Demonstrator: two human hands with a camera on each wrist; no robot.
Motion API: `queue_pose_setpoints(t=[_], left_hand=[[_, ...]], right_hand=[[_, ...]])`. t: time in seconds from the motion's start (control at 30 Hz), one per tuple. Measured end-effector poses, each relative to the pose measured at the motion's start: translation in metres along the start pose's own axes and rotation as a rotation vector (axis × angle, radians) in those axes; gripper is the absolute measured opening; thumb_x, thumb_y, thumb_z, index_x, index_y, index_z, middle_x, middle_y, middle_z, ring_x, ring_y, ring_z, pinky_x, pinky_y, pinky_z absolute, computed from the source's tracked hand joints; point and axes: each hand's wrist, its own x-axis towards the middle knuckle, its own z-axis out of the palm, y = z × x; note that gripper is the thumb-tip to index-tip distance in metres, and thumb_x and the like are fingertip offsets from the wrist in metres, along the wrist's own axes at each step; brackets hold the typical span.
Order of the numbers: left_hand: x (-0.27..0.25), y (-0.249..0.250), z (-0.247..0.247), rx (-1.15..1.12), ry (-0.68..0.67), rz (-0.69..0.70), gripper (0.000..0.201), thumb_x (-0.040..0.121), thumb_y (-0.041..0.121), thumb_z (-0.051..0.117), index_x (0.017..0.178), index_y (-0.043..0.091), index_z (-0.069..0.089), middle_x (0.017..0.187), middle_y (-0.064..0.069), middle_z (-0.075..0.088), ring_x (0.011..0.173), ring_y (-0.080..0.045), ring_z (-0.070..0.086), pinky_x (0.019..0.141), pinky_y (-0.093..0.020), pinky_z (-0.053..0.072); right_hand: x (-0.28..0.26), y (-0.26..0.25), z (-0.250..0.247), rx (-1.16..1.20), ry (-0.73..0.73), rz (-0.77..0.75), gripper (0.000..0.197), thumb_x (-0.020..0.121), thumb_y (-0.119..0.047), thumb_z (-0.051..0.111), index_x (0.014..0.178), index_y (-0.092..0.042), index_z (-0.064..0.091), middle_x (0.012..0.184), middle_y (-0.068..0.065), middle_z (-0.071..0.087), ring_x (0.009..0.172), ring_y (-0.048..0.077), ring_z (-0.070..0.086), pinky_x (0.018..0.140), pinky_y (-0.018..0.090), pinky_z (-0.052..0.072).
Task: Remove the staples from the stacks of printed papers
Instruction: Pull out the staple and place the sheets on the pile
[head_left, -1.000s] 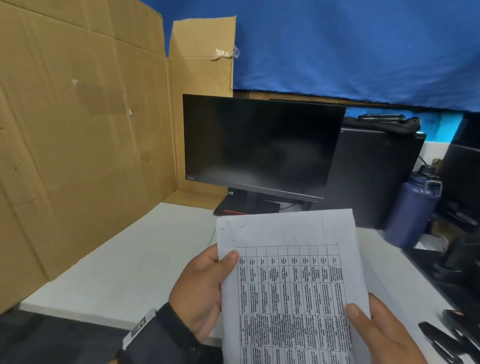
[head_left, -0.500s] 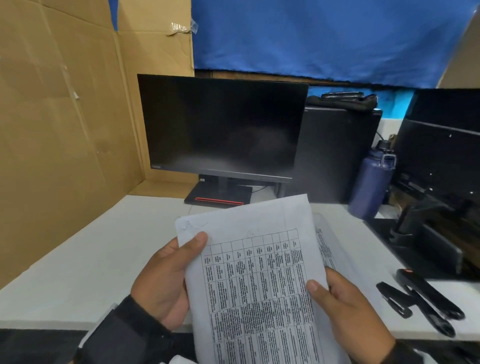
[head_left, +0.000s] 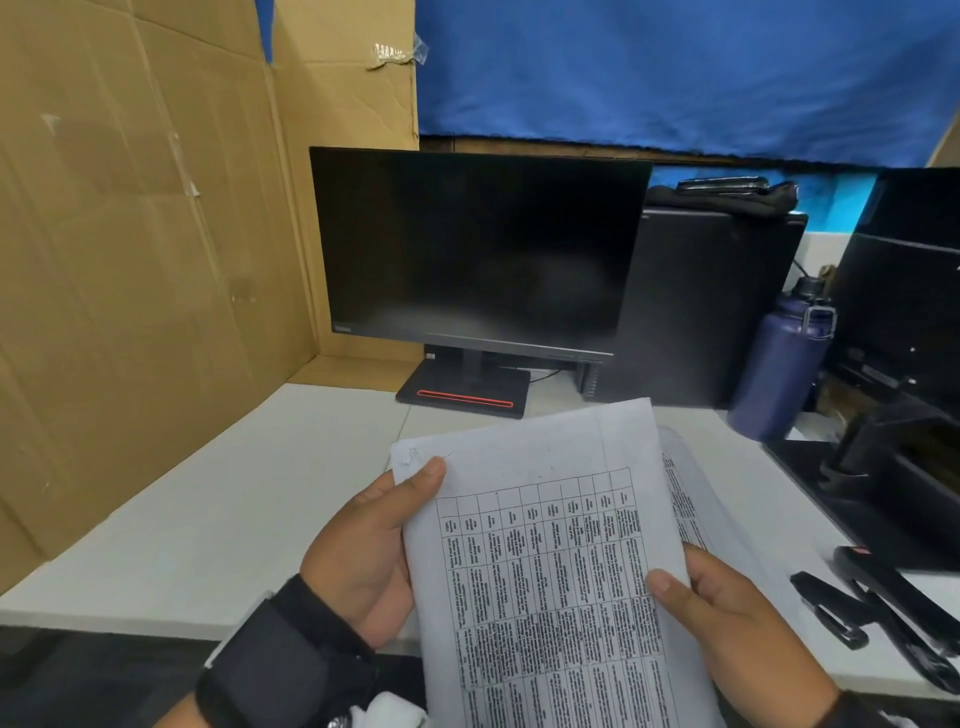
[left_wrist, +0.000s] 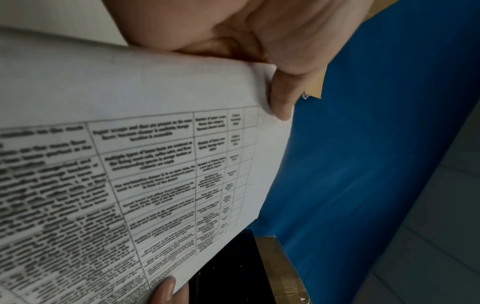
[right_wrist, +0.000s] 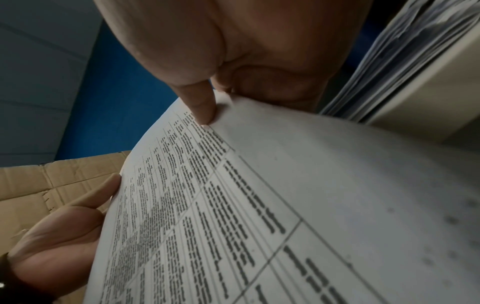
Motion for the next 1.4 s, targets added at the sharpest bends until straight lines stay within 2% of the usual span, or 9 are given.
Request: queue_pose_setpoints(t=[0.13, 0.5, 0.67, 0.8, 0.93, 1.03, 1.17, 1.27, 1.4], left_hand=[[0.001, -0.001, -0.004, -0.01, -0.011, -0.018, 0.046, 0.095, 0.027, 0.057, 0.133, 0.001, 0.064, 0.13, -0.029, 0.066, 0.123, -0.049, 0.062, 0.107, -0.062, 0.048], [0.006, -0.003, -0.01, 0.067, 0.04, -0.006, 0.042, 0.096, 0.026, 0.058, 0.129, 0.001, 0.066, 0.125, -0.031, 0.069, 0.117, -0.051, 0.065, 0.093, -0.057, 0.058], [0.005, -0.004, -0.006, 0.11, 0.052, 0.029, 0.043, 0.088, 0.023, 0.065, 0.124, -0.001, 0.069, 0.119, -0.03, 0.071, 0.103, -0.043, 0.072, 0.084, -0.047, 0.063], [0.001, -0.01, 0.001, 0.152, 0.027, 0.007, 0.038, 0.087, 0.02, 0.066, 0.116, -0.004, 0.072, 0.112, -0.032, 0.073, 0.09, -0.039, 0.075, 0.075, -0.042, 0.065], [-0.002, -0.014, 0.003, 0.187, 0.043, -0.04, 0.038, 0.088, 0.023, 0.065, 0.113, -0.004, 0.073, 0.108, -0.033, 0.073, 0.086, -0.038, 0.075, 0.07, -0.042, 0.065], [-0.004, -0.015, 0.004, 0.179, 0.063, -0.053, 0.038, 0.087, 0.023, 0.065, 0.111, -0.005, 0.074, 0.107, -0.034, 0.073, 0.084, -0.039, 0.074, 0.071, -0.044, 0.063], [-0.007, -0.017, 0.008, 0.167, 0.052, -0.072, 0.04, 0.087, 0.026, 0.065, 0.112, -0.004, 0.074, 0.112, -0.034, 0.072, 0.093, -0.042, 0.073, 0.08, -0.048, 0.061], [-0.008, -0.021, 0.018, 0.168, 0.01, -0.082, 0.042, 0.086, 0.026, 0.068, 0.111, -0.006, 0.073, 0.112, -0.035, 0.071, 0.094, -0.043, 0.072, 0.084, -0.049, 0.06], [-0.013, -0.028, 0.033, 0.21, -0.08, -0.058, 0.037, 0.088, 0.025, 0.067, 0.109, -0.005, 0.074, 0.109, -0.033, 0.073, 0.093, -0.04, 0.072, 0.085, -0.047, 0.06]], right_hand=[[0.0, -0.001, -0.002, -0.006, 0.009, 0.056, 0.032, 0.083, -0.028, 0.063, 0.111, -0.016, 0.075, 0.111, 0.004, 0.077, 0.109, 0.023, 0.071, 0.107, 0.054, 0.044], [0.001, -0.013, -0.027, -0.473, 0.089, -0.009, 0.04, 0.081, -0.06, 0.068, 0.08, -0.021, 0.062, 0.071, 0.0, 0.064, 0.068, 0.017, 0.057, 0.071, 0.04, 0.047], [0.022, 0.003, -0.127, -1.355, 0.569, 0.114, 0.019, 0.082, -0.06, 0.055, 0.096, -0.047, 0.054, 0.101, -0.014, 0.054, 0.097, 0.019, 0.052, 0.084, 0.045, 0.052], [0.04, 0.051, -0.188, -1.577, 0.441, 0.407, 0.05, 0.07, -0.086, 0.029, 0.087, -0.045, 0.052, 0.09, -0.017, 0.053, 0.089, 0.016, 0.054, 0.081, 0.047, 0.051], [0.037, 0.045, -0.152, -1.623, 0.32, 0.493, 0.056, 0.072, -0.075, 0.039, 0.115, -0.045, 0.06, 0.137, -0.019, 0.052, 0.139, 0.016, 0.037, 0.114, 0.055, 0.022], [0.041, 0.063, -0.179, -1.554, 0.229, 0.578, 0.048, 0.071, -0.066, 0.034, 0.103, -0.041, 0.06, 0.12, -0.018, 0.062, 0.13, 0.015, 0.046, 0.114, 0.057, 0.023], [0.013, -0.025, -0.11, -1.247, 0.601, 0.072, 0.023, 0.088, -0.047, 0.057, 0.1, -0.038, 0.04, 0.081, -0.002, 0.061, 0.078, 0.025, 0.061, 0.082, 0.052, 0.055], [-0.01, -0.075, -0.044, -0.902, 0.461, -0.241, 0.02, 0.093, -0.029, 0.061, 0.105, -0.032, 0.046, 0.094, -0.002, 0.056, 0.084, 0.02, 0.053, 0.079, 0.037, 0.045], [-0.037, -0.08, 0.026, -0.891, 0.05, -0.404, 0.017, 0.095, -0.053, 0.048, 0.109, -0.046, 0.041, 0.107, -0.025, 0.049, 0.103, -0.006, 0.046, 0.087, 0.007, 0.033]])
